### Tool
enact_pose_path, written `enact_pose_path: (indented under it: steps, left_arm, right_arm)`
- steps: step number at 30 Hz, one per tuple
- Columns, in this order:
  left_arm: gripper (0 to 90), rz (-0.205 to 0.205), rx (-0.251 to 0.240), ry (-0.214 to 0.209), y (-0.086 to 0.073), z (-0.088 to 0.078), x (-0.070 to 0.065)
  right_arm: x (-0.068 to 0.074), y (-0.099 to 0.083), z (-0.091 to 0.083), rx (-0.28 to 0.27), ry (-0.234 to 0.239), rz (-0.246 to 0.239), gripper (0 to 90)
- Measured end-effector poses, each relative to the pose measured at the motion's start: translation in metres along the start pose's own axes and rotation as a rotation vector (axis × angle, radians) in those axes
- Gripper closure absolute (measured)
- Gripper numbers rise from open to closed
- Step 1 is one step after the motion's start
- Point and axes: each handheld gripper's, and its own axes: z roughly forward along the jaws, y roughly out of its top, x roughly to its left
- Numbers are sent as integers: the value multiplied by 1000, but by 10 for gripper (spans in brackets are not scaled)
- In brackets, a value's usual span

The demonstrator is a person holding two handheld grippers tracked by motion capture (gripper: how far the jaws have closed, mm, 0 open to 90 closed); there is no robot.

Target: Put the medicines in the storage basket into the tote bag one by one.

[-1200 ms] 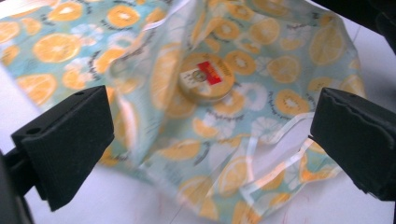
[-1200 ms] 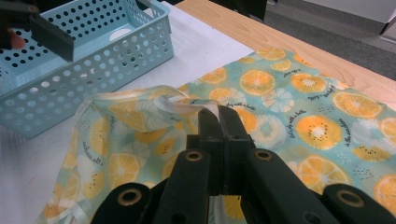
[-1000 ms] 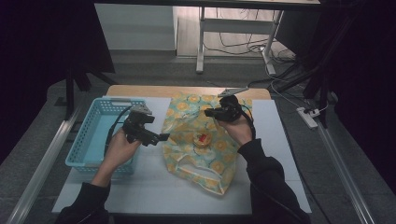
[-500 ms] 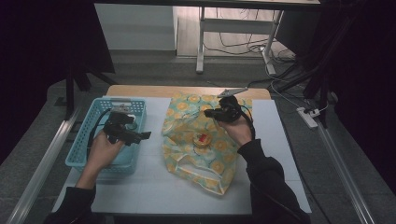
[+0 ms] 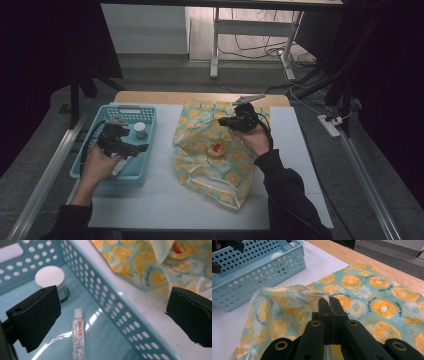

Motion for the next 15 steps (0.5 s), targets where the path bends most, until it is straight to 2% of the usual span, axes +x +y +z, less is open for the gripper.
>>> enact_pose_path:
  steps: [2,4,7,15]
  left_arm:
    - [0,-7,8,17,-3,1,5]
    - [1,-32,1,18,-6,2,10]
    - [2,-43,12,17,-10,3,18]
    - [0,-41,89,30,-19,20,32]
  right_arm:
    - [0,0,0,0,-1,0,900]
    - [0,0,0,0,0,0,900]
    - [0,0,0,0,0,0,900]
    - [1,-1,2,2,3,0,900]
